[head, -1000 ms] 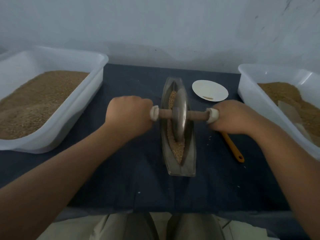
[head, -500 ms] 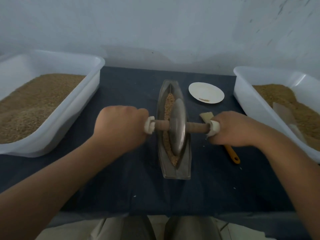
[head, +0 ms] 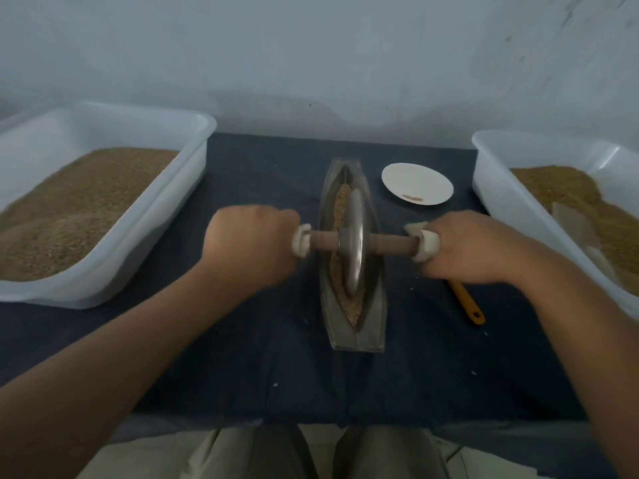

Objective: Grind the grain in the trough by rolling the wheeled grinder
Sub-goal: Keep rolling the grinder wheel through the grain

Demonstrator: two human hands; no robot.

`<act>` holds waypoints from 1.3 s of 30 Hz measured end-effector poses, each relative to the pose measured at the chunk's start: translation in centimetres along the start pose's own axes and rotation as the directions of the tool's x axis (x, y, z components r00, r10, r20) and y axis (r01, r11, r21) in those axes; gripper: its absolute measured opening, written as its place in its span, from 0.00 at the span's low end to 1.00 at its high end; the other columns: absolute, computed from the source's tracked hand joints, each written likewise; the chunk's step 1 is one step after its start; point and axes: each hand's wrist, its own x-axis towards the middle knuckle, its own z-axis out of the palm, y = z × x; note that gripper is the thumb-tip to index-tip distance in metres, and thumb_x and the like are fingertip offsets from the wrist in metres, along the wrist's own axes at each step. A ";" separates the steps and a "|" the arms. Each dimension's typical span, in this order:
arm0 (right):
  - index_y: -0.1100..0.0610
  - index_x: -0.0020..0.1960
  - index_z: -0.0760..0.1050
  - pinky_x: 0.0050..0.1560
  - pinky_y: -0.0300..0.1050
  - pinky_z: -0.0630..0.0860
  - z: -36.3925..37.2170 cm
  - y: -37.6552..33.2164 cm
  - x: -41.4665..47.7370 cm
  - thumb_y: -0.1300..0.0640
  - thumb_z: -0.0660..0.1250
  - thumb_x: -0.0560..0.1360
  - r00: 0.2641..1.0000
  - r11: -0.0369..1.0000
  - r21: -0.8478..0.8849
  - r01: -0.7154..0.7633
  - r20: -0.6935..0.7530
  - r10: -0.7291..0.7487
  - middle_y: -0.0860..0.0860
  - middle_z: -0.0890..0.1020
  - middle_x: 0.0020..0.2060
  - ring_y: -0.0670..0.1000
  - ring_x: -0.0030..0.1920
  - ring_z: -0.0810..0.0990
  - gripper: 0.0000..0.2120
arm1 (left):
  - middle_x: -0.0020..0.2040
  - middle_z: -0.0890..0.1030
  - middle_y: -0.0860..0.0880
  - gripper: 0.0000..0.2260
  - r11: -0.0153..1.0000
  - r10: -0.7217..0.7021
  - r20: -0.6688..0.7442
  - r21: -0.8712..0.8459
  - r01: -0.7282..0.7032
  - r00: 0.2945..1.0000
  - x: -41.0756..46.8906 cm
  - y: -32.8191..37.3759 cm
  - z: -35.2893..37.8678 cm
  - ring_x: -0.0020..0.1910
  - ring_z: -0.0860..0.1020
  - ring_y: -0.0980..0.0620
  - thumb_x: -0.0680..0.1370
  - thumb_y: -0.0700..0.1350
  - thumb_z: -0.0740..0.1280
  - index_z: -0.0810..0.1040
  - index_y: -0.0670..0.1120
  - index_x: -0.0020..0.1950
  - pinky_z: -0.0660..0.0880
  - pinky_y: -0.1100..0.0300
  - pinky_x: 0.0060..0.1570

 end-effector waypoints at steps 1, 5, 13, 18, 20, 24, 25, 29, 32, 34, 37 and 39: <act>0.27 0.47 0.73 0.28 0.43 0.69 0.0 -0.2 -0.5 0.31 0.61 0.59 0.999 0.999 0.003 0.034 -0.012 -0.034 0.25 0.78 0.37 0.42 0.31 0.80 0.16 | 0.25 0.63 0.57 0.18 1.000 -0.010 -0.011 -0.004 0.009 1.000 -1.2 0.0 -0.1 0.21 0.62 0.55 0.75 0.59 0.66 0.63 0.54 0.33 0.59 0.65 0.27; 0.45 0.36 0.78 0.30 0.45 0.71 0.6 0.4 2.6 0.37 0.63 0.65 0.993 0.993 -0.093 -0.078 -0.090 0.070 0.45 0.80 0.29 0.45 0.32 0.78 0.13 | 0.27 0.66 0.56 0.19 0.998 -0.067 0.042 0.002 0.067 0.997 0.7 0.2 1.1 0.23 0.65 0.52 0.78 0.57 0.67 0.64 0.52 0.32 0.59 0.63 0.28; 0.49 0.37 0.76 0.31 0.44 0.67 1.0 0.5 5.9 0.41 0.60 0.71 0.960 0.971 -0.097 -0.217 -0.202 0.195 0.47 0.79 0.33 0.49 0.34 0.77 0.14 | 0.31 0.71 0.53 0.16 0.996 -0.085 0.144 0.019 0.083 0.986 7.3 0.0 1.1 0.29 0.70 0.48 0.80 0.56 0.63 0.69 0.52 0.34 0.68 0.57 0.33; 0.31 0.45 0.75 0.30 0.44 0.69 0.2 -0.3 -0.9 0.31 0.60 0.58 1.000 1.000 0.025 0.007 0.016 -0.007 0.28 0.79 0.38 0.43 0.32 0.79 0.17 | 0.25 0.60 0.57 0.17 0.999 0.036 -0.074 -0.033 -0.039 0.997 0.0 -0.2 0.1 0.21 0.59 0.55 0.73 0.59 0.61 0.57 0.54 0.32 0.55 0.66 0.29; 0.34 0.43 0.76 0.30 0.45 0.70 0.1 -0.2 -0.8 0.30 0.59 0.58 1.000 1.000 0.007 0.022 -0.020 -0.022 0.29 0.79 0.37 0.42 0.34 0.79 0.18 | 0.25 0.60 0.57 0.17 0.998 0.013 -0.074 -0.052 -0.017 0.997 -0.6 -0.4 1.1 0.20 0.59 0.56 0.74 0.59 0.62 0.59 0.54 0.31 0.55 0.67 0.28; 0.49 0.33 0.73 0.29 0.43 0.68 -0.6 -0.3 4.4 0.43 0.67 0.70 0.966 0.984 -0.154 -0.092 -0.253 0.051 0.47 0.77 0.27 0.49 0.30 0.76 0.12 | 0.29 0.71 0.54 0.19 0.988 -0.130 0.048 -0.075 0.133 0.990 3.8 -0.5 3.7 0.26 0.70 0.49 0.78 0.57 0.64 0.62 0.51 0.32 0.64 0.60 0.31; 0.49 0.33 0.72 0.28 0.43 0.67 -1.1 -0.4 5.6 0.46 0.67 0.72 0.957 0.980 -0.169 -0.105 -0.287 0.053 0.47 0.76 0.28 0.50 0.29 0.75 0.12 | 0.31 0.73 0.53 0.18 0.982 -0.162 0.071 -0.089 0.168 0.984 5.3 -0.5 4.0 0.28 0.72 0.47 0.78 0.57 0.63 0.64 0.51 0.32 0.66 0.58 0.32; 0.49 0.34 0.70 0.31 0.45 0.70 -1.7 -0.6 6.9 0.49 0.67 0.73 0.951 0.972 -0.191 -0.139 -0.298 0.078 0.49 0.77 0.29 0.51 0.31 0.75 0.11 | 0.31 0.74 0.52 0.15 0.979 -0.178 0.165 -0.068 0.192 0.970 7.8 -0.4 3.1 0.29 0.72 0.49 0.77 0.56 0.63 0.72 0.50 0.34 0.66 0.59 0.31; 0.49 0.35 0.74 0.31 0.46 0.72 -0.9 -0.3 4.1 0.42 0.66 0.69 0.988 0.987 -0.137 -0.087 -0.136 0.069 0.49 0.79 0.29 0.48 0.32 0.78 0.12 | 0.29 0.72 0.55 0.16 0.994 -0.099 0.143 -0.036 0.105 0.985 3.9 -0.3 2.0 0.26 0.69 0.53 0.78 0.57 0.62 0.70 0.52 0.33 0.60 0.61 0.28; 0.41 0.41 0.78 0.30 0.44 0.71 -0.7 -0.3 1.0 0.34 0.62 0.61 1.000 0.999 -0.033 -0.021 0.007 0.022 0.42 0.82 0.32 0.45 0.31 0.80 0.15 | 0.26 0.66 0.57 0.17 0.999 -0.019 0.011 -0.039 0.020 1.000 0.5 -0.1 0.8 0.22 0.63 0.56 0.77 0.60 0.59 0.64 0.53 0.32 0.55 0.65 0.27; 0.31 0.44 0.76 0.30 0.44 0.71 -0.3 -0.1 -0.4 0.31 0.59 0.56 0.998 0.997 0.071 0.007 0.066 -0.012 0.32 0.81 0.35 0.40 0.34 0.81 0.18 | 0.24 0.60 0.57 0.15 0.999 0.005 -0.090 -0.035 -0.008 0.996 -0.8 -0.4 0.3 0.20 0.57 0.58 0.75 0.61 0.56 0.61 0.55 0.32 0.51 0.68 0.28; 0.46 0.38 0.79 0.31 0.47 0.74 0.3 0.1 1.8 0.32 0.58 0.59 0.997 0.997 -0.009 -0.071 -0.036 0.070 0.46 0.81 0.30 0.45 0.31 0.79 0.21 | 0.26 0.66 0.56 0.16 1.000 -0.007 0.013 0.003 0.007 1.000 1.2 -0.2 1.2 0.22 0.63 0.55 0.75 0.60 0.57 0.64 0.53 0.32 0.55 0.65 0.28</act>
